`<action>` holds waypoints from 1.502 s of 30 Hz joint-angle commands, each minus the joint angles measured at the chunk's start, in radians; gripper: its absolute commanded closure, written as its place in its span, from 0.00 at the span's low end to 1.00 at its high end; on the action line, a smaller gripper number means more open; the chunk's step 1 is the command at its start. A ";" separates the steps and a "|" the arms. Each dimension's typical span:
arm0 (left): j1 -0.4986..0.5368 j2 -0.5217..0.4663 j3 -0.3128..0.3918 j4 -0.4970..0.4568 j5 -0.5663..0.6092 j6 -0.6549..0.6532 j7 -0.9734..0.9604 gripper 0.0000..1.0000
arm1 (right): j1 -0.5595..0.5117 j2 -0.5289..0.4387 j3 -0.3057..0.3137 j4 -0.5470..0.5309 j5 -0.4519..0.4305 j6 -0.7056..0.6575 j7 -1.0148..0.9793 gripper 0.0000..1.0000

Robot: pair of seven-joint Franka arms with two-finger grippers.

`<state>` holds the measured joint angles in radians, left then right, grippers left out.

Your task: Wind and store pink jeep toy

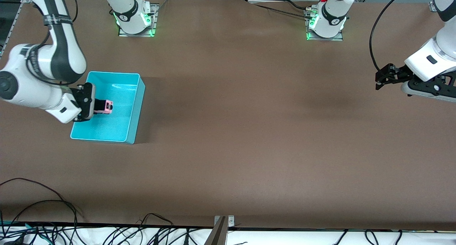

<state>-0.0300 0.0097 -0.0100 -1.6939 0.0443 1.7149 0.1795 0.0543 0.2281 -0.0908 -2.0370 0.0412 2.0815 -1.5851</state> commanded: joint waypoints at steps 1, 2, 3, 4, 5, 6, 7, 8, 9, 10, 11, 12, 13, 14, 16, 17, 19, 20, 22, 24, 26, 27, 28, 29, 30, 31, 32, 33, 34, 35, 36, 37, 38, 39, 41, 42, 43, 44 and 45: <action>0.012 0.009 0.002 0.026 -0.007 -0.037 0.000 0.00 | -0.002 -0.098 -0.003 -0.228 0.026 0.159 -0.026 0.72; 0.012 0.009 0.001 0.026 -0.007 -0.037 -0.002 0.00 | -0.001 -0.098 -0.003 -0.253 0.028 0.192 -0.026 0.72; 0.012 0.009 0.001 0.026 -0.007 -0.037 -0.002 0.00 | -0.002 -0.096 -0.003 -0.276 0.028 0.222 -0.026 0.72; 0.010 0.009 0.001 0.026 -0.007 -0.037 -0.002 0.00 | -0.002 -0.095 -0.004 -0.294 0.028 0.247 -0.027 0.72; 0.010 0.009 0.001 0.026 -0.007 -0.037 -0.002 0.00 | -0.002 -0.089 -0.004 -0.307 0.028 0.268 -0.029 0.72; 0.010 0.009 0.001 0.026 -0.007 -0.037 -0.002 0.00 | -0.002 -0.084 -0.004 -0.316 0.028 0.284 -0.032 0.72; 0.010 0.009 -0.001 0.028 -0.009 -0.037 -0.002 0.00 | -0.002 -0.081 -0.004 -0.327 0.028 0.293 -0.035 0.72; 0.010 0.009 0.001 0.028 -0.009 -0.037 -0.002 0.00 | -0.001 -0.076 -0.004 -0.336 0.028 0.305 -0.038 0.72; 0.010 0.009 0.001 0.030 -0.009 -0.037 -0.002 0.00 | -0.001 -0.075 -0.003 -0.347 0.028 0.322 -0.038 0.72; 0.009 0.010 0.001 0.036 -0.009 -0.037 -0.002 0.00 | -0.001 -0.075 -0.003 -0.359 0.028 0.341 -0.038 0.72; 0.007 0.016 -0.001 0.042 -0.009 -0.037 -0.003 0.00 | -0.002 -0.075 -0.004 -0.370 0.028 0.354 -0.039 0.72; 0.007 0.021 0.001 0.048 -0.009 -0.037 -0.003 0.00 | -0.002 -0.073 -0.003 -0.379 0.028 0.367 -0.039 0.72; 0.007 0.024 -0.001 0.053 -0.009 -0.037 -0.003 0.00 | -0.002 -0.070 -0.003 -0.388 0.028 0.377 -0.039 0.72; 0.007 0.027 -0.001 0.057 -0.009 -0.037 -0.003 0.00 | -0.002 -0.070 -0.003 -0.396 0.028 0.388 -0.039 0.72; 0.007 0.032 -0.001 0.063 -0.009 -0.037 -0.003 0.00 | -0.002 -0.062 -0.003 -0.410 0.028 0.410 -0.038 0.71; 0.005 0.033 -0.001 0.063 -0.009 -0.037 -0.003 0.00 | -0.002 -0.061 -0.003 -0.413 0.028 0.419 -0.038 0.71; 0.005 0.033 -0.001 0.065 -0.009 -0.037 -0.003 0.00 | -0.001 -0.055 -0.003 -0.416 0.029 0.422 -0.038 0.67; 0.005 0.033 -0.001 0.065 -0.009 -0.037 -0.003 0.00 | -0.002 -0.053 -0.003 -0.416 0.029 0.422 -0.038 0.61; 0.005 0.033 -0.001 0.065 -0.009 -0.037 -0.002 0.00 | -0.002 -0.046 -0.003 -0.416 0.029 0.422 -0.038 0.39; 0.007 0.033 -0.001 0.065 -0.009 -0.037 -0.002 0.00 | -0.001 -0.039 -0.003 -0.416 0.031 0.427 -0.038 0.21; 0.007 0.035 -0.001 0.065 -0.009 -0.037 -0.002 0.00 | -0.001 -0.038 -0.003 -0.416 0.034 0.427 -0.036 0.00; 0.007 0.035 -0.001 0.065 -0.009 -0.037 -0.002 0.00 | -0.001 -0.039 -0.003 -0.414 0.034 0.427 -0.036 0.00; 0.007 0.035 -0.001 0.065 -0.009 -0.037 -0.002 0.00 | -0.001 -0.039 -0.003 -0.413 0.034 0.425 -0.036 0.00; 0.007 0.035 -0.001 0.065 -0.009 -0.037 -0.002 0.00 | -0.001 -0.039 -0.001 -0.411 0.034 0.424 -0.036 0.00; 0.007 0.035 -0.001 0.065 -0.009 -0.037 -0.002 0.00 | -0.001 -0.041 0.000 -0.410 0.034 0.422 -0.036 0.00; 0.008 0.035 -0.001 0.065 -0.009 -0.037 -0.002 0.00 | 0.001 -0.044 0.003 -0.408 0.034 0.419 -0.036 0.00; 0.009 0.036 -0.001 0.065 -0.009 -0.037 -0.002 0.00 | 0.001 -0.050 0.005 -0.405 0.034 0.417 -0.036 0.00; 0.009 0.036 0.001 0.065 -0.009 -0.037 -0.002 0.00 | 0.002 -0.053 0.005 -0.401 0.032 0.416 -0.036 0.00; 0.009 0.036 0.001 0.065 -0.009 -0.037 -0.002 0.00 | 0.004 -0.059 0.006 -0.390 0.032 0.410 -0.036 0.00; 0.010 0.038 0.001 0.065 -0.009 -0.037 0.000 0.00 | 0.004 -0.064 0.006 -0.378 0.032 0.404 -0.036 0.00; 0.009 0.038 0.001 0.066 -0.009 -0.037 0.000 0.00 | 0.004 -0.069 0.008 -0.364 0.032 0.391 -0.035 0.00; 0.010 0.038 0.001 0.066 -0.009 -0.037 0.000 0.00 | 0.006 -0.073 0.011 -0.345 0.031 0.376 -0.033 0.00; 0.010 0.038 0.001 0.066 -0.009 -0.037 0.000 0.00 | 0.006 -0.076 0.013 -0.316 0.032 0.355 -0.027 0.00; 0.010 0.038 0.001 0.066 -0.009 -0.037 0.000 0.00 | 0.006 -0.076 0.013 -0.284 0.032 0.326 -0.024 0.00; 0.010 0.038 0.001 0.066 -0.009 -0.037 0.000 0.00 | 0.009 -0.075 0.013 -0.209 0.035 0.252 -0.023 0.00; 0.010 0.038 0.001 0.066 -0.009 -0.037 0.000 0.00 | 0.010 -0.073 0.013 -0.169 0.036 0.208 -0.012 0.00; 0.010 0.038 0.001 0.065 -0.009 -0.037 0.000 0.00 | 0.010 -0.072 0.013 -0.131 0.037 0.160 0.011 0.00; 0.010 0.038 0.001 0.066 -0.009 -0.037 0.000 0.00 | 0.010 -0.070 0.013 -0.094 0.040 0.113 0.045 0.00; 0.010 0.038 0.001 0.066 -0.009 -0.037 0.000 0.00 | 0.010 -0.070 0.011 -0.056 0.040 0.065 0.086 0.00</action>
<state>-0.0255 0.0270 -0.0068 -1.6674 0.0439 1.7027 0.1795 0.0602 0.1631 -0.0792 -2.2714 0.0555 2.3559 -1.5824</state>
